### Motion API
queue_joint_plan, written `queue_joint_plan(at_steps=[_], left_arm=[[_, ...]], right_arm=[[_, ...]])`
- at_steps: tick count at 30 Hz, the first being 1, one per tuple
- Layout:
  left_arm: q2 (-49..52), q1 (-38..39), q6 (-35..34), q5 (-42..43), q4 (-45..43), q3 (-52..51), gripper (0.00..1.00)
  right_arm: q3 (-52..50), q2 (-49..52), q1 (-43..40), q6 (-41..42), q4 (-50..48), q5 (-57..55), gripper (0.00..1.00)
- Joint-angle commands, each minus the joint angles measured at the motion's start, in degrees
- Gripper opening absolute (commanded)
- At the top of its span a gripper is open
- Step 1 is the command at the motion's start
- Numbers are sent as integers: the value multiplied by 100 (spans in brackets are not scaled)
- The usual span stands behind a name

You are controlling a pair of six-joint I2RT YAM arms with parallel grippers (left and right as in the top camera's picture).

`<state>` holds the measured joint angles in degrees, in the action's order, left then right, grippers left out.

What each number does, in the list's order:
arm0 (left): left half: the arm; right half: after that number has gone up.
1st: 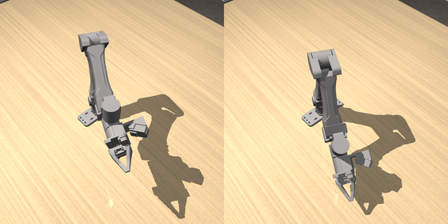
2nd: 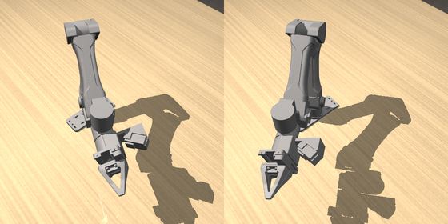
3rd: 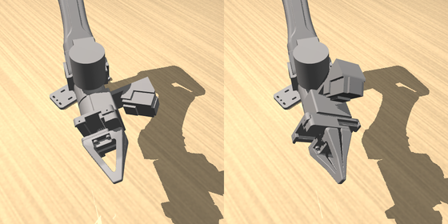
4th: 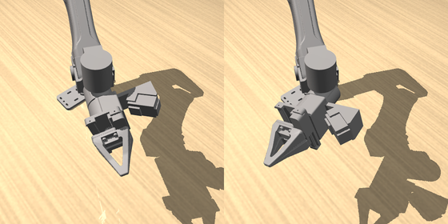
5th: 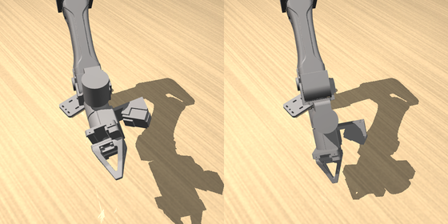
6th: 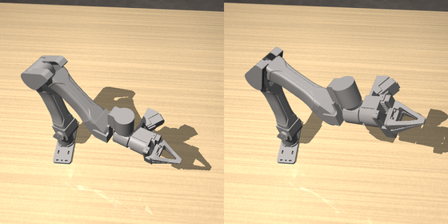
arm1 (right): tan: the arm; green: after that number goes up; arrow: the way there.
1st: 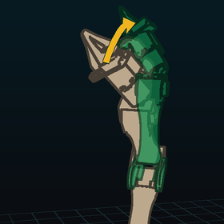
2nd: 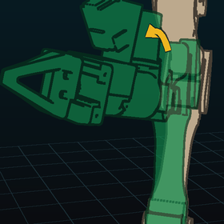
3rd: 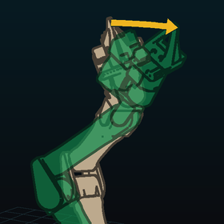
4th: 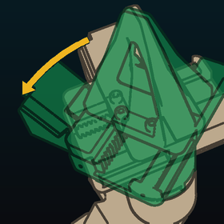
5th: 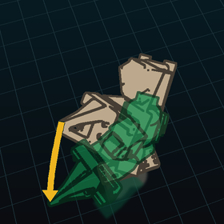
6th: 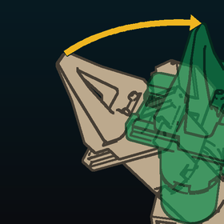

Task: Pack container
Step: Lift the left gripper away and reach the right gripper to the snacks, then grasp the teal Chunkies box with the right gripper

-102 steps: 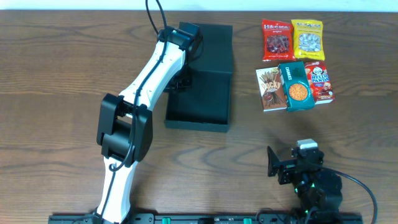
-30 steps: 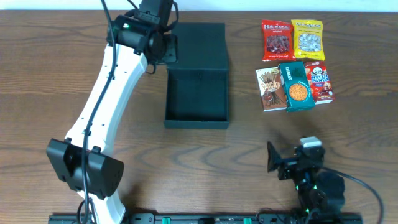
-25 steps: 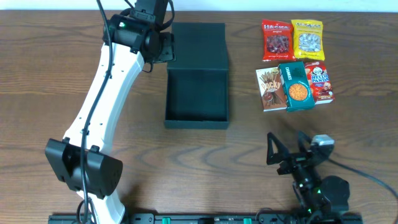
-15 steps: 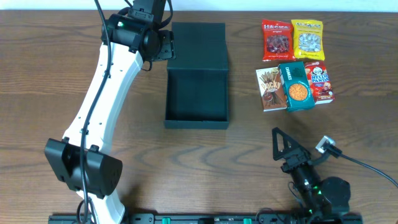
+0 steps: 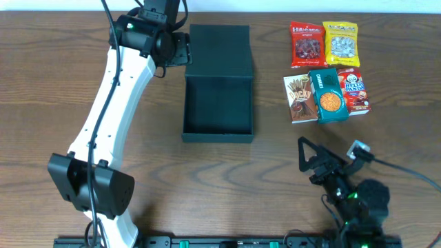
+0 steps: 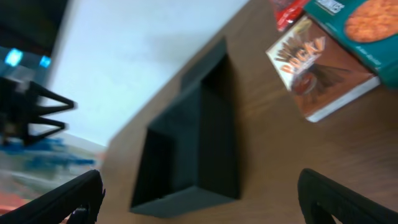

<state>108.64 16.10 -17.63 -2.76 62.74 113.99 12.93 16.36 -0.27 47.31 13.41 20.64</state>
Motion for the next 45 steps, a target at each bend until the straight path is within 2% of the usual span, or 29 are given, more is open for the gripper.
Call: queue_joint_plan(at_steps=[1,8,16,25,29,36,45], left_arm=[[-55,-83,142,4,-2,98,78],[-55,-186,138,4,-4,98,79],[-55,-337,138,39,-70,98,97],[-55,-446,138,291,-258,98,95],[-55,-446,138,286,-348,98,95],[-55,-446,85,293,-356,98,95],[-55,-446,83,306,-369,98,95]], right_arm=[[654,756,-175,-916,133,146,99],[2184,2702,-483,-2302,1008,-50,99],[3827,5056,-533,-3641,1812,-933,99],[5458,7178,-533,-4468,2691,-1998,99],[5748,7757,-538,-4811,2723,-2273,99],[5823,8417,-601,-5351,2166,-2496,99],[5838,9095,-684,-5388,1408,-2533,99]])
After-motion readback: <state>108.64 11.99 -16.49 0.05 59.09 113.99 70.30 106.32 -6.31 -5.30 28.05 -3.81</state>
